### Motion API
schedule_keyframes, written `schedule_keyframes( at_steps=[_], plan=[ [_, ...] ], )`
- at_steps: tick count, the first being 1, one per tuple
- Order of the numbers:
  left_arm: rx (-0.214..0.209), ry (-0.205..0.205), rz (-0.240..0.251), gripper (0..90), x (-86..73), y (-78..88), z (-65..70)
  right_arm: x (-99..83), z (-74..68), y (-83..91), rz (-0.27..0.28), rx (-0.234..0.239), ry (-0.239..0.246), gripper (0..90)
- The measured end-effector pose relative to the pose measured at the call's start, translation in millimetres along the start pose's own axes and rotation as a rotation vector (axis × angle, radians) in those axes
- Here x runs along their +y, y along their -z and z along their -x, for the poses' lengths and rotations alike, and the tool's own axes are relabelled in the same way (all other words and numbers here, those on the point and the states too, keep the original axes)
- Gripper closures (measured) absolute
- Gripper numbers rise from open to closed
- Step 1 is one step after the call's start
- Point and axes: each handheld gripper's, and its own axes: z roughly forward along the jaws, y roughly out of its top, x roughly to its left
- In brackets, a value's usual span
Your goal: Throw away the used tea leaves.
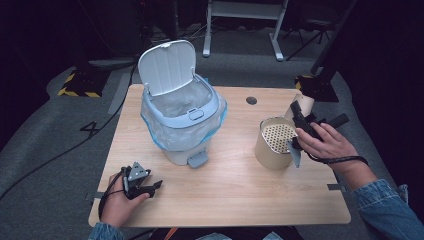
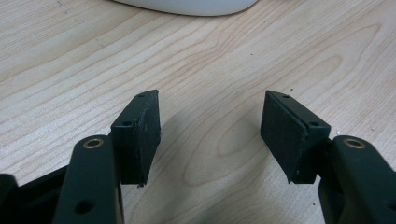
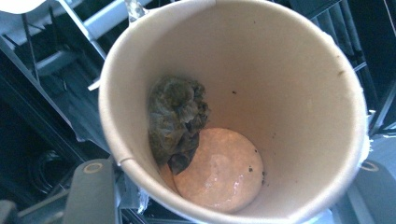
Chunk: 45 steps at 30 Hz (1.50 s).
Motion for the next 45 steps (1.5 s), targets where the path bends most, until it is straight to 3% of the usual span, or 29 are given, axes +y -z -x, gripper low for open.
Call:
schedule_keyframes(
  at_steps=[3,6,15,16,21,22,28,29,32,35,39,40,41,44,45],
  plan=[
    [0.0,0.0,0.0,38.3,0.0,0.0,0.0,0.4,-1.0,1.7,-0.016,-0.014,0.037,35.1],
    [-0.001,0.0,0.0,38.3,0.0,0.0,-0.1,2.4,0.3,3.2,-0.008,-0.024,0.111,35.1],
    [0.0,0.0,0.0,38.3,0.0,0.0,0.0,4.4,1.1,8.8,-0.04,-0.058,0.158,35.1],
    [0.0,-0.001,-0.001,38.3,0.0,0.1,-0.1,5.1,2.8,8.2,-0.038,-0.043,0.178,35.1],
    [-0.001,0.002,-0.001,38.3,-0.1,0.1,0.0,2.3,6.7,6.3,-0.054,-0.059,0.19,35.1],
    [-0.001,0.002,-0.001,38.3,-0.1,0.1,0.0,0.9,6.9,6.8,-0.066,-0.056,0.172,35.1],
    [-0.001,0.002,-0.001,38.3,-0.1,0.1,0.1,0.0,7.6,8.3,-0.058,-0.067,0.139,34.9],
    [-0.001,0.002,-0.001,38.3,-0.1,0.1,0.0,0.4,8.6,7.6,-0.037,-0.073,0.146,34.7],
    [-0.001,0.0,0.0,38.3,0.0,0.0,-0.1,-1.0,8.6,7.8,-0.009,-0.052,0.073,34.5],
    [-0.001,0.002,0.0,38.3,0.0,0.1,0.0,-7.9,9.0,7.2,0.042,-0.018,-0.116,34.2],
    [0.0,0.0,0.0,38.3,0.0,0.0,0.0,-16.3,10.0,5.4,0.091,0.011,-0.231,33.8],
    [0.0,0.0,0.0,38.3,0.0,0.0,0.0,-19.4,9.6,4.5,0.127,0.036,-0.318,33.8],
    [0.0,0.0,0.0,38.3,0.0,0.0,0.0,-22.1,9.4,3.8,0.143,0.051,-0.375,33.7],
    [0.0,0.0,0.0,38.3,0.0,0.0,0.0,-28.6,7.6,2.3,0.174,0.087,-0.487,33.6],
    [-0.001,-0.001,-0.001,38.3,0.0,0.0,-0.1,-32.2,5.9,1.0,0.198,0.112,-0.574,33.6]
  ],
)
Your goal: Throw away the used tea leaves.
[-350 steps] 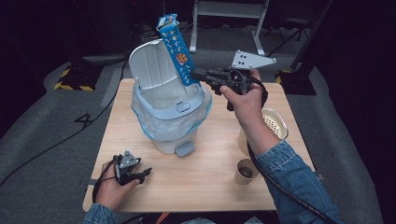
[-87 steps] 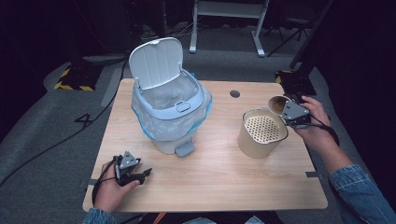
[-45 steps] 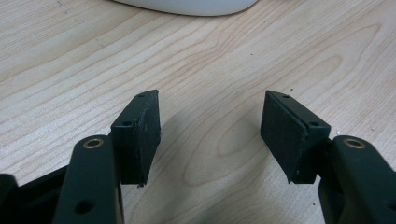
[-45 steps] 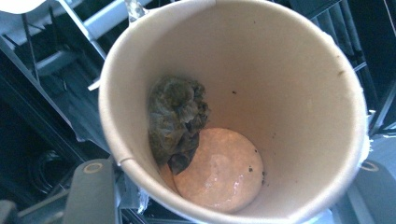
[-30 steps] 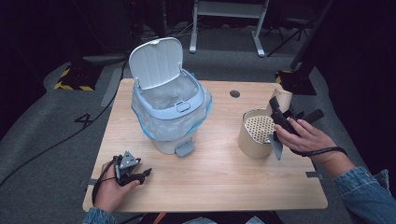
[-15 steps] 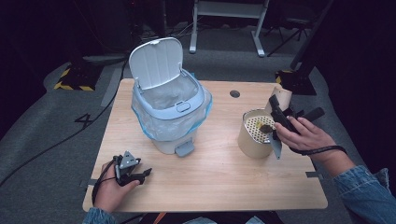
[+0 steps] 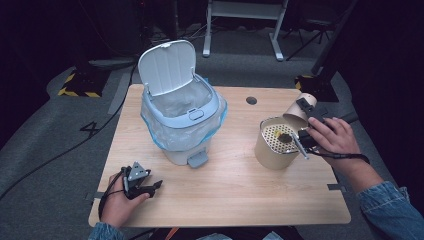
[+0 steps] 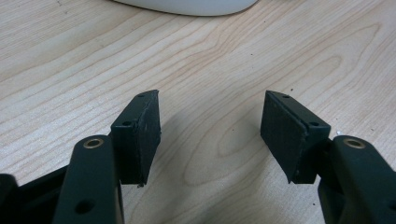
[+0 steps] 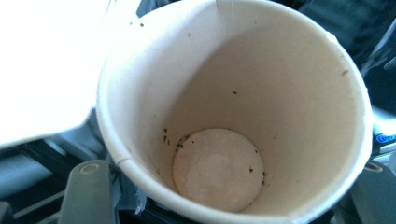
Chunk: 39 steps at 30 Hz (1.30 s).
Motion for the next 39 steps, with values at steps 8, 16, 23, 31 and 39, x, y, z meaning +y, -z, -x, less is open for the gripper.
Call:
schedule_keyframes(
  at_steps=[8,16,23,31,39],
  plan=[
    [0.0,0.001,0.001,38.3,0.0,0.0,0.0,-26.7,4.3,-5.4,0.133,0.152,-0.527,33.3],
    [0.001,0.0,0.0,38.3,0.0,0.0,0.0,-50.9,-0.7,-15.1,0.251,0.393,-1.094,33.1],
    [0.002,0.001,0.001,38.3,0.0,0.0,0.1,-65.2,-8.6,-20.8,0.425,0.584,-1.509,32.7],
    [0.0,0.001,0.001,38.3,0.0,0.0,0.0,-71.4,-13.1,-25.0,0.495,0.823,-1.709,32.6],
    [-0.001,0.001,0.002,38.3,0.0,-0.1,-0.1,-73.7,-13.1,-25.1,0.512,0.87,-1.683,32.6]
  ],
)
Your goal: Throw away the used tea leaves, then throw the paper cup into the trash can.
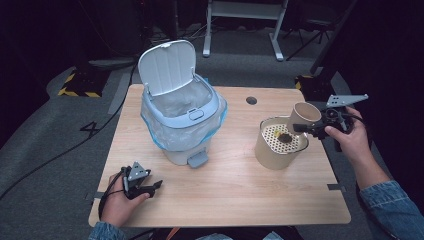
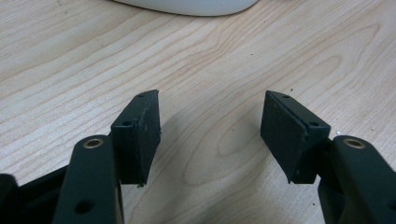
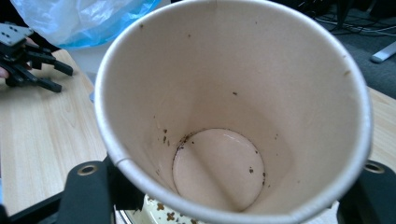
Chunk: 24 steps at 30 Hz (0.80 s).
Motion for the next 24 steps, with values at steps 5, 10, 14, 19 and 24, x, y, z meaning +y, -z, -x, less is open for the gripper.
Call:
schedule_keyframes(
  at_steps=[5,10,14,19,24],
  plan=[
    [0.0,0.0,0.0,38.3,0.0,0.0,0.0,2.3,-1.8,-0.2,-0.009,-0.009,0.02,32.7],
    [0.001,0.0,-0.001,38.3,0.0,0.1,0.1,7.3,-5.6,-2.2,-0.019,-0.012,0.044,32.6],
    [0.001,-0.001,0.0,38.3,-0.1,-0.1,0.4,16.0,-11.2,-6.0,-0.011,0.01,0.062,32.5],
    [0.002,-0.001,0.0,38.3,-0.1,-0.1,0.5,36.3,-19.7,-13.9,-0.011,0.035,0.093,32.5],
    [0.002,0.0,0.0,38.3,-0.1,-0.1,0.5,57.8,-27.2,-24.9,-0.013,0.053,0.122,32.5]
  ],
)
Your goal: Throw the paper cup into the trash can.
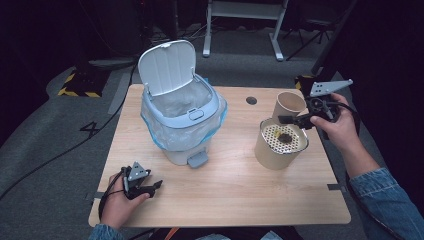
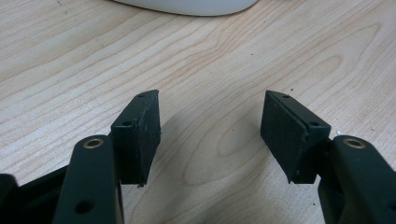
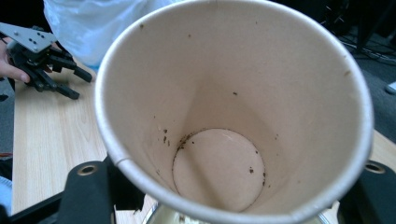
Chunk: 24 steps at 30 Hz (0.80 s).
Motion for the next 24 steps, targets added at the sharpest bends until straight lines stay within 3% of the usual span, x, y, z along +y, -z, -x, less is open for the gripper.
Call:
schedule_keyframes(
  at_steps=[13,24],
  plan=[
    [0.0,0.0,0.0,38.2,0.0,-0.1,0.0,65.4,-12.0,-29.0,0.028,0.056,0.066,32.0],
    [0.001,-0.002,0.0,38.2,0.0,-0.1,0.2,113.8,-33.4,-60.8,0.056,0.09,0.122,31.8]
  ],
)
